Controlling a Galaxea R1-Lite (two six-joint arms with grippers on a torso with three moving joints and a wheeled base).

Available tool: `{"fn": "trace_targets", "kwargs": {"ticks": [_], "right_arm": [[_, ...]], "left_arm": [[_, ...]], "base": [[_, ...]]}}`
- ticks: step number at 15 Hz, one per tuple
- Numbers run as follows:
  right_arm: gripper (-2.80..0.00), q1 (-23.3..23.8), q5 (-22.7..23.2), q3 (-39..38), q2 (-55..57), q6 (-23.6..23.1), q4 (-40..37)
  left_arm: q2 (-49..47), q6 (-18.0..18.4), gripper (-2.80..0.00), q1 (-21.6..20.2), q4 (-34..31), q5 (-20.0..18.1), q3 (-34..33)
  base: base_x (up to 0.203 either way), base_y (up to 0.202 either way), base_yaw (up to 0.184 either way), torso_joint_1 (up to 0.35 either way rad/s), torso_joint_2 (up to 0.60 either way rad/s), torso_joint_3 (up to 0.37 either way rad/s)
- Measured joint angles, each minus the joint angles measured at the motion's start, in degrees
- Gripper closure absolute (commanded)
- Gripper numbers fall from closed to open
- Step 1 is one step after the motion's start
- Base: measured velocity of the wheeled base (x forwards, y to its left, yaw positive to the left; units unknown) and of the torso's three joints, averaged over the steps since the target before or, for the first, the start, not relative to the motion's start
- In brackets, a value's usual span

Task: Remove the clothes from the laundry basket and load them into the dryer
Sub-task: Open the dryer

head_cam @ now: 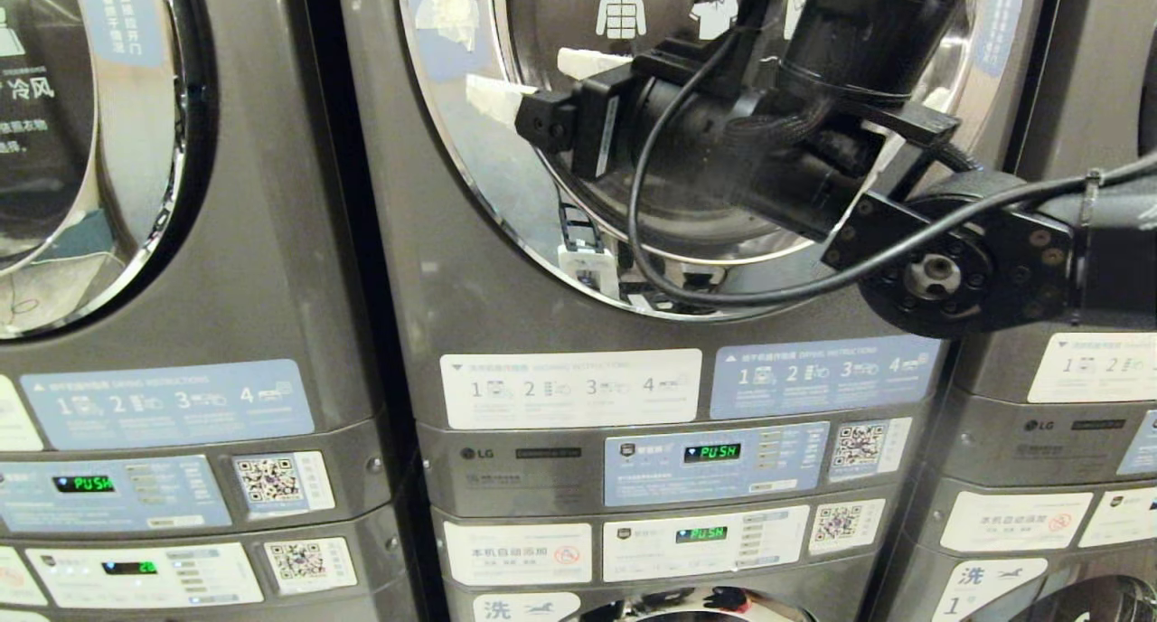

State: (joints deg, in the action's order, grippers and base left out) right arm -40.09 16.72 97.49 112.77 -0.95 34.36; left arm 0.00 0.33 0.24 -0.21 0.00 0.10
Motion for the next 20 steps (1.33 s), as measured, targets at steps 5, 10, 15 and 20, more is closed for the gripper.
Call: {"fn": "trace_targets", "kwargs": {"ticks": [5, 10, 15, 20], "right_arm": [[-2.8, 0.02, -3.71, 13.21, 9.66, 2.27, 4.42], [-2.8, 0.02, -2.37, 14.05, 11.73, 4.39, 2.39], [-2.8, 0.02, -0.07, 14.05, 11.73, 5.83, -0.49], [-2.8, 0.05, 1.26, 14.05, 11.21, 8.63, -2.88]], "left_arm": [[0.0, 0.0, 0.0, 0.02, -0.01, 0.0, 0.0], [0.0, 0.01, 0.0, 0.02, -0.01, 0.0, 0.0], [0.0, 0.0, 0.0, 0.02, 0.0, 0.0, 0.0], [0.0, 0.0, 0.0, 0.02, -0.01, 0.0, 0.0]], "base": [[0.0, 0.0, 0.0, 0.0, 0.0, 0.0], [0.0, 0.0, 0.0, 0.0, 0.0, 0.0], [0.0, 0.0, 0.0, 0.0, 0.0, 0.0], [0.0, 0.0, 0.0, 0.0, 0.0, 0.0]]}}
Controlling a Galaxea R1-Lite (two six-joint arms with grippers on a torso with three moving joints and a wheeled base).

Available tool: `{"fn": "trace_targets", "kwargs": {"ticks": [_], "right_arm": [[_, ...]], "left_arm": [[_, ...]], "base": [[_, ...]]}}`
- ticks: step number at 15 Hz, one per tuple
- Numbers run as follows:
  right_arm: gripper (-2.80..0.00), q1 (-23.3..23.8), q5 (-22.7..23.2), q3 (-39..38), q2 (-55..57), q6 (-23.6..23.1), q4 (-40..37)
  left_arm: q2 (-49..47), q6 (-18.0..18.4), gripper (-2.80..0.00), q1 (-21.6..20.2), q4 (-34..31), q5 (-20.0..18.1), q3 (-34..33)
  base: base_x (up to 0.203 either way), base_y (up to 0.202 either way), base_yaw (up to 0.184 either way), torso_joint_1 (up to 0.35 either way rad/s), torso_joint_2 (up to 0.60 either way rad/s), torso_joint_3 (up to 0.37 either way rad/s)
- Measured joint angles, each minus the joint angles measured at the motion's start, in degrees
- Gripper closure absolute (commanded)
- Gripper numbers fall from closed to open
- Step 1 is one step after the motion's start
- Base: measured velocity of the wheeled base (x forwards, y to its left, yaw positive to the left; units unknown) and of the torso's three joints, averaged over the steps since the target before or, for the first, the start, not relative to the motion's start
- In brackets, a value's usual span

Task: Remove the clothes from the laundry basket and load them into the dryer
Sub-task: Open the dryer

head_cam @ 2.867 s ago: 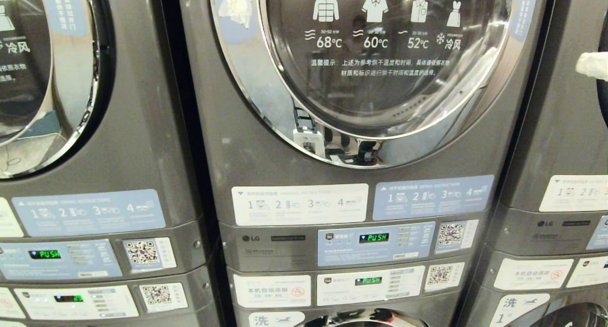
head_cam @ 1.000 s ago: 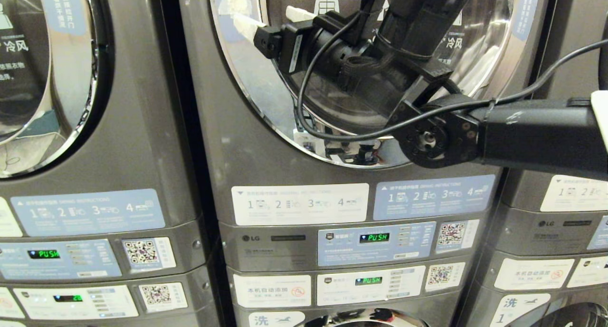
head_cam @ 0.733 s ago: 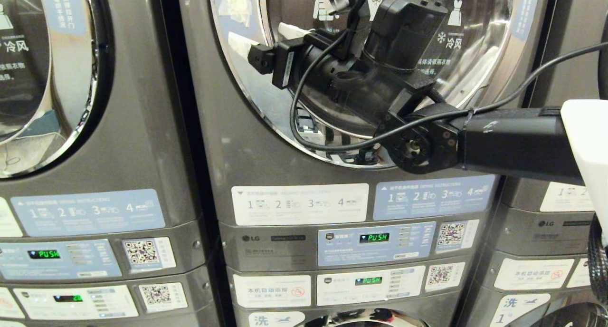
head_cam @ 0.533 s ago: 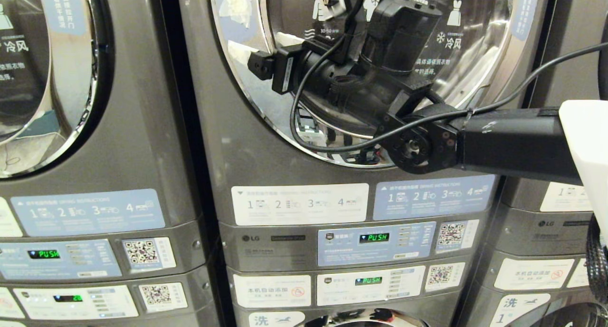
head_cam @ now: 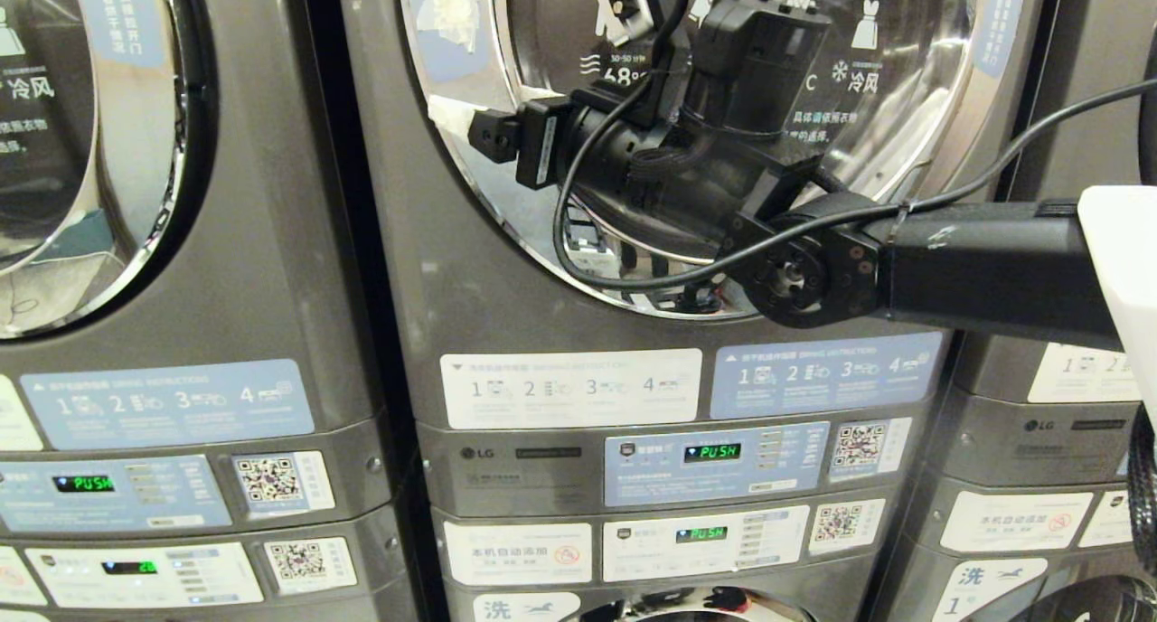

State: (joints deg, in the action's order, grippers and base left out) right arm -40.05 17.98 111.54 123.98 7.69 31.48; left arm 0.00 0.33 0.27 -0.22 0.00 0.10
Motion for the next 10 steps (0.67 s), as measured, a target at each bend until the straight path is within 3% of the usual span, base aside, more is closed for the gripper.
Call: {"fn": "trace_targets", "kwargs": {"ticks": [10], "right_arm": [[-2.8, -1.13, 5.77, -1.73, -3.23, -0.01, -5.6]], "left_arm": [[0.0, 0.02, 0.0, 0.0, 0.0, 0.0, 0.0]], "base": [[0.0, 0.0, 0.0, 0.0, 0.0, 0.0]]}}
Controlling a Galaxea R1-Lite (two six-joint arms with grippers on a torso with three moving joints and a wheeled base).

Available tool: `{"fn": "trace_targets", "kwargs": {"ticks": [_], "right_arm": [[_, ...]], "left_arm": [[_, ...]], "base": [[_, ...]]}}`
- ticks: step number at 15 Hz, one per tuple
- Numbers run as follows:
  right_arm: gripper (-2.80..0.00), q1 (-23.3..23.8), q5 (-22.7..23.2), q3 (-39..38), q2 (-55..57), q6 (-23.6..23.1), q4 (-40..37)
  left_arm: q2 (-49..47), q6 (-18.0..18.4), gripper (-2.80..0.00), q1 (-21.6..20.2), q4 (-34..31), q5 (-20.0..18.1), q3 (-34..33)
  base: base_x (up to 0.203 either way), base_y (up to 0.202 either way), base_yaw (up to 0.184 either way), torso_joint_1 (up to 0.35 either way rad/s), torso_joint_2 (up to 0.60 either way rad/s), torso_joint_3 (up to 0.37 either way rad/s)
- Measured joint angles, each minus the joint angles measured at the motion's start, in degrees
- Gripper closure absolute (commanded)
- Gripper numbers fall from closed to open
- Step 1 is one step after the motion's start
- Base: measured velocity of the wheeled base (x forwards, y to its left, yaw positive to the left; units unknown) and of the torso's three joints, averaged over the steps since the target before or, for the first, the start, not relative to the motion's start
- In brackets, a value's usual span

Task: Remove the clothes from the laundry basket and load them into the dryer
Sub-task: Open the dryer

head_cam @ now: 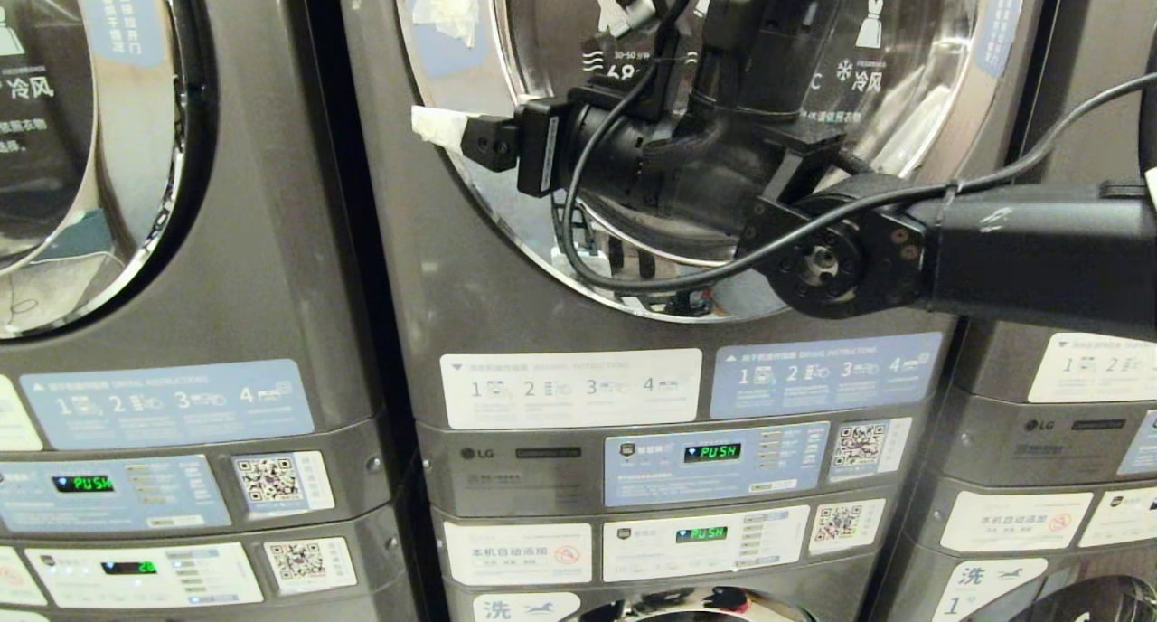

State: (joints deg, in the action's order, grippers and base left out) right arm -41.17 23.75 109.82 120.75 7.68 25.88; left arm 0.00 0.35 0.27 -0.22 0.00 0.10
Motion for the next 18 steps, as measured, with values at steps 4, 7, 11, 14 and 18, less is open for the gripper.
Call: {"fn": "trace_targets", "kwargs": {"ticks": [4, 7, 11, 14, 18], "right_arm": [[-2.8, -1.84, 1.14, -10.17, -7.54, -0.08, -0.55], [-2.8, -3.61, 2.63, -19.87, -15.07, -0.27, -0.25], [-2.8, -4.8, 7.78, -30.59, -25.9, -0.29, -0.78], [-2.8, -4.99, 11.97, -36.85, -34.45, -0.27, -2.75], [-2.8, -5.04, 15.25, -39.64, -44.7, -0.11, -11.25]], "left_arm": [[0.0, -0.01, 0.0, 0.0, 0.01, 0.0, 0.0], [0.0, -0.01, 0.0, -0.01, 0.0, 0.0, 0.0], [0.0, 0.0, 0.0, 0.0, 0.0, 0.0, 0.0], [0.0, 0.0, 0.0, 0.0, 0.0, 0.0, 0.0], [0.0, -0.02, 0.0, 0.0, 0.0, 0.0, 0.0]], "base": [[0.0, 0.0, 0.0, 0.0, 0.0, 0.0], [0.0, 0.0, 0.0, 0.0, 0.0, 0.0], [0.0, 0.0, 0.0, 0.0, 0.0, 0.0], [0.0, 0.0, 0.0, 0.0, 0.0, 0.0], [0.0, 0.0, 0.0, 0.0, 0.0, 0.0]]}}
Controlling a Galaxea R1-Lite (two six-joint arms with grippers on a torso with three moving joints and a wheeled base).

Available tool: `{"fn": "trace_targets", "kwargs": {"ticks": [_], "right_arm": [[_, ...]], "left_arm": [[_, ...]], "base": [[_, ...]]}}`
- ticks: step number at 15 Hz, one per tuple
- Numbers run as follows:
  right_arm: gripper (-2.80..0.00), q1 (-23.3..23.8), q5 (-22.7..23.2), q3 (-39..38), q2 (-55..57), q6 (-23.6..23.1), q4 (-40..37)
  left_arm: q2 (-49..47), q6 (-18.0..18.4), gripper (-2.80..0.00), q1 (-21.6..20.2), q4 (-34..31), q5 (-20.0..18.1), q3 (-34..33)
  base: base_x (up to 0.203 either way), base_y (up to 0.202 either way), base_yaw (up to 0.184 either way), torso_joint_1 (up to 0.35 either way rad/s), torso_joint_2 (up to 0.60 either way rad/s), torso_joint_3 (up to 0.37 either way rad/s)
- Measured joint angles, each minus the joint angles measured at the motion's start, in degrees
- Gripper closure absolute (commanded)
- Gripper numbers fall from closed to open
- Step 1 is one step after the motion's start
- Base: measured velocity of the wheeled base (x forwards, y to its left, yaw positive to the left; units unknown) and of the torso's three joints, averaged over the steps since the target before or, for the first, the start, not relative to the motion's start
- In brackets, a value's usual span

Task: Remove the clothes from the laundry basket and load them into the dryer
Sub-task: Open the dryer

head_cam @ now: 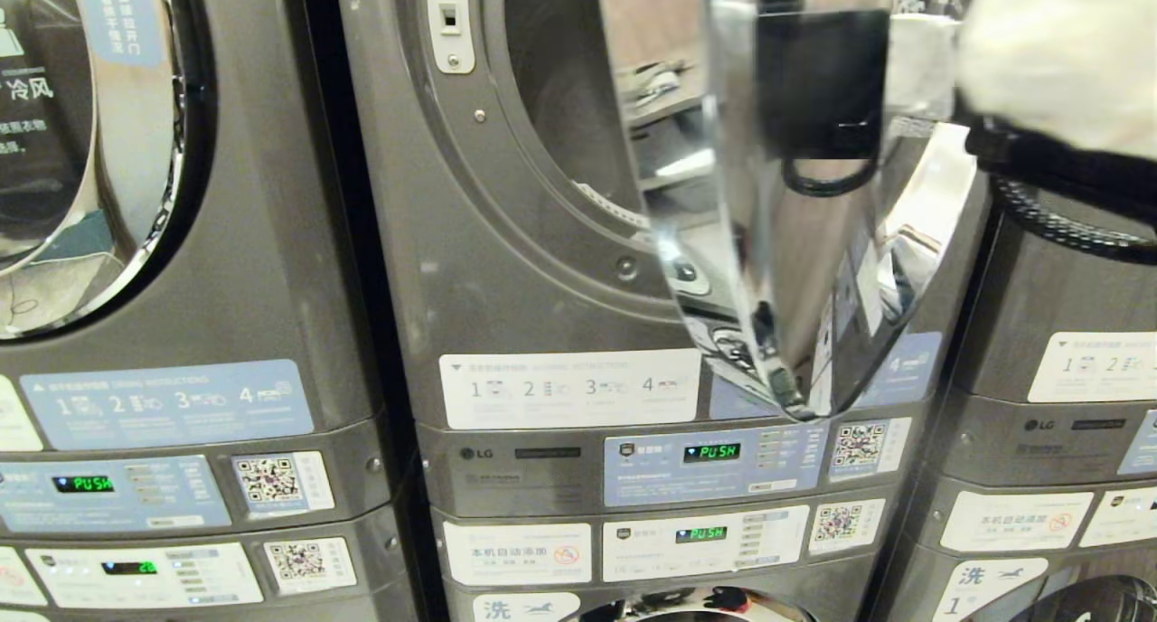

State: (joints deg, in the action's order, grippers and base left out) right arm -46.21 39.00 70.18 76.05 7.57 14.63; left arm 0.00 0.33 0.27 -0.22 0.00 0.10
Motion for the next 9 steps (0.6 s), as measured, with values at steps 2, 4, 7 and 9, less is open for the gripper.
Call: {"fn": "trace_targets", "kwargs": {"ticks": [2, 4, 7, 9], "right_arm": [[-2.8, 0.04, 1.08, 0.44, -4.3, 0.14, -4.27], [-2.8, 0.13, 1.32, 1.2, -7.47, 0.79, -5.91], [-2.8, 0.13, 1.37, 1.38, -12.48, 1.22, -11.26], [-2.8, 0.18, 0.97, 1.26, -16.82, 1.29, -16.37]], "left_arm": [[0.0, 0.0, 0.0, -0.02, 0.01, 0.0, 0.0], [0.0, 0.0, 0.0, -0.02, 0.01, 0.0, 0.0], [0.0, 0.02, 0.0, -0.05, 0.01, 0.0, 0.0], [0.0, 0.0, 0.0, 0.0, 0.0, 0.0, 0.0]], "base": [[0.0, 0.0, 0.0, 0.0, 0.0, 0.0], [0.0, 0.0, 0.0, 0.0, 0.0, 0.0], [0.0, 0.0, 0.0, 0.0, 0.0, 0.0], [0.0, 0.0, 0.0, 0.0, 0.0, 0.0]]}}
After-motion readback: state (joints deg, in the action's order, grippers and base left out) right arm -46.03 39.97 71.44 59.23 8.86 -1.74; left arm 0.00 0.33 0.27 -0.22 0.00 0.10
